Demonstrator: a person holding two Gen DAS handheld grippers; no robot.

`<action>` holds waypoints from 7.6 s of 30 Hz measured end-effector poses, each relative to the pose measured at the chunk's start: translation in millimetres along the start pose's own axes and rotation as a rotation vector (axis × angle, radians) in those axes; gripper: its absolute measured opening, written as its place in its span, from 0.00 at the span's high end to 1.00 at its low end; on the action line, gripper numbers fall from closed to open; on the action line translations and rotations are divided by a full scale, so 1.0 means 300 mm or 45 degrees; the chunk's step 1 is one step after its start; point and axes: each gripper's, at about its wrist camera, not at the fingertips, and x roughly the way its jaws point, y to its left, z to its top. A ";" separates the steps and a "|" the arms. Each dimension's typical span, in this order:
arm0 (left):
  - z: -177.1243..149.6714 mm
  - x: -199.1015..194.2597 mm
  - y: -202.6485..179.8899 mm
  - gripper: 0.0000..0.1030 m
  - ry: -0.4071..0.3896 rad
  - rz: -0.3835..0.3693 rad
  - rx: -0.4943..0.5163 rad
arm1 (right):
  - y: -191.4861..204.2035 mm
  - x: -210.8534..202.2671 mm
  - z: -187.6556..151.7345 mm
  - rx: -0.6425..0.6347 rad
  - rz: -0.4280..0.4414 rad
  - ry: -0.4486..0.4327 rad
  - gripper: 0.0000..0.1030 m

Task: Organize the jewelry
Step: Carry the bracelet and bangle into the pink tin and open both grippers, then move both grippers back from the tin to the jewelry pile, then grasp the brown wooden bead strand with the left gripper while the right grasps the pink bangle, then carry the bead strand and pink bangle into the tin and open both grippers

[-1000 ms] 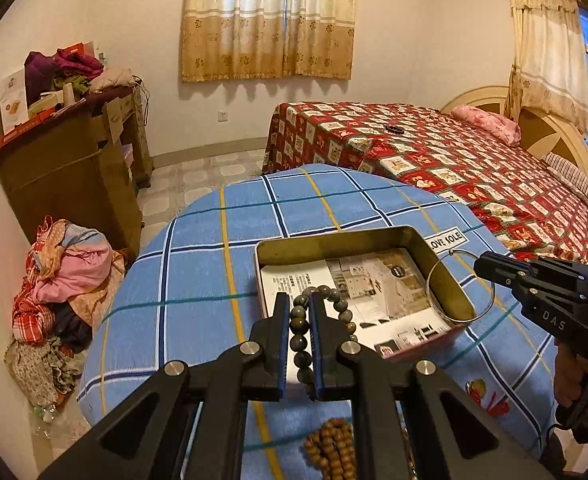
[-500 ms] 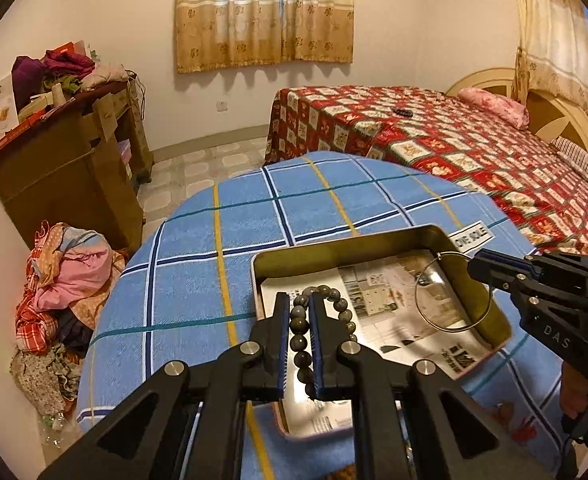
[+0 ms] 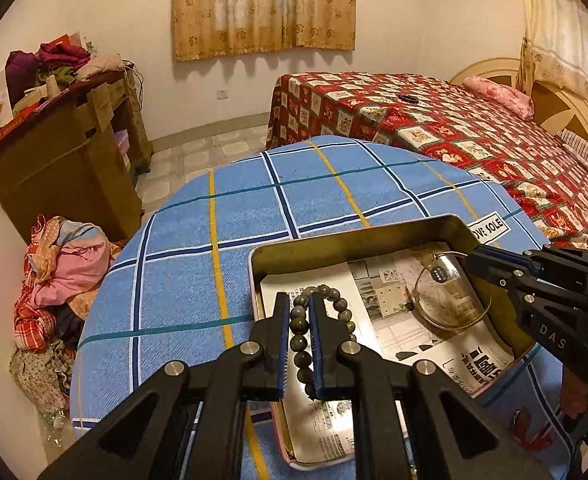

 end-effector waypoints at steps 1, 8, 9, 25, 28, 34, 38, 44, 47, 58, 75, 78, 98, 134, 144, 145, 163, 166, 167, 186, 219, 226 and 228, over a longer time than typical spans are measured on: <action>0.000 0.001 -0.001 0.91 0.001 0.000 0.002 | 0.001 0.001 0.001 -0.002 -0.002 0.000 0.91; 0.003 0.003 -0.018 0.89 0.000 0.011 0.042 | 0.001 0.006 0.001 -0.021 -0.016 -0.012 0.89; 0.003 0.001 -0.022 0.86 0.001 0.027 0.052 | 0.001 0.006 0.001 -0.022 -0.021 -0.019 0.85; -0.066 -0.089 -0.001 0.34 -0.053 0.063 -0.032 | 0.012 -0.069 -0.059 -0.020 -0.032 -0.036 0.50; -0.099 -0.108 -0.005 0.34 -0.052 0.080 -0.032 | 0.018 -0.101 -0.080 -0.024 -0.039 -0.050 0.50; -0.183 -0.144 -0.012 0.34 -0.021 0.080 -0.051 | 0.030 -0.159 -0.146 -0.030 -0.044 -0.052 0.50; -0.247 -0.177 -0.027 0.34 -0.003 0.075 -0.029 | 0.027 -0.183 -0.194 -0.024 -0.042 -0.030 0.50; -0.315 -0.198 -0.021 0.34 0.039 0.081 -0.050 | 0.031 -0.205 -0.265 -0.010 -0.039 0.004 0.50; -0.335 -0.217 -0.027 0.34 0.040 0.069 -0.053 | 0.024 -0.220 -0.298 0.001 -0.042 0.023 0.50; -0.342 -0.243 -0.086 0.34 0.022 0.026 -0.028 | 0.017 -0.262 -0.355 0.032 -0.046 0.021 0.50; -0.396 -0.192 -0.103 0.34 0.094 0.035 -0.012 | 0.140 -0.214 -0.367 -0.072 0.118 0.065 0.84; -0.398 -0.192 -0.101 0.35 0.094 0.022 -0.011 | 0.143 -0.209 -0.370 -0.075 0.151 0.073 0.88; -0.359 -0.254 -0.047 0.86 0.052 -0.051 -0.047 | 0.143 -0.297 -0.326 -0.037 0.241 -0.071 0.88; -0.200 -0.340 -0.002 0.86 -0.155 -0.005 -0.063 | 0.061 -0.300 -0.170 -0.010 0.192 -0.155 0.88; -0.159 -0.309 -0.013 0.86 -0.164 -0.007 -0.041 | 0.040 -0.260 -0.114 -0.007 0.177 -0.149 0.88; -0.154 -0.305 -0.014 0.86 -0.163 -0.007 -0.039 | 0.039 -0.257 -0.111 -0.008 0.177 -0.147 0.88; -0.063 -0.195 -0.038 0.86 -0.126 -0.018 0.012 | 0.010 -0.169 -0.042 -0.019 0.126 -0.118 0.88; -0.054 -0.176 -0.036 0.86 -0.117 -0.015 0.012 | 0.011 -0.158 -0.035 -0.023 0.122 -0.113 0.88; -0.052 -0.171 -0.034 0.86 -0.113 -0.017 0.011 | 0.011 -0.154 -0.032 -0.024 0.120 -0.112 0.88; -0.027 -0.102 -0.030 0.86 -0.061 -0.022 0.031 | -0.013 -0.077 -0.002 -0.029 0.090 -0.062 0.88; -0.016 0.017 -0.026 0.86 0.021 0.011 0.048 | -0.026 0.043 0.010 -0.027 0.017 0.033 0.88; -0.022 0.025 -0.024 0.86 0.028 0.010 0.048 | -0.027 0.044 0.011 -0.027 0.017 0.034 0.88; -0.026 0.029 -0.023 0.86 0.031 0.011 0.047 | -0.028 0.045 0.010 -0.026 0.017 0.035 0.88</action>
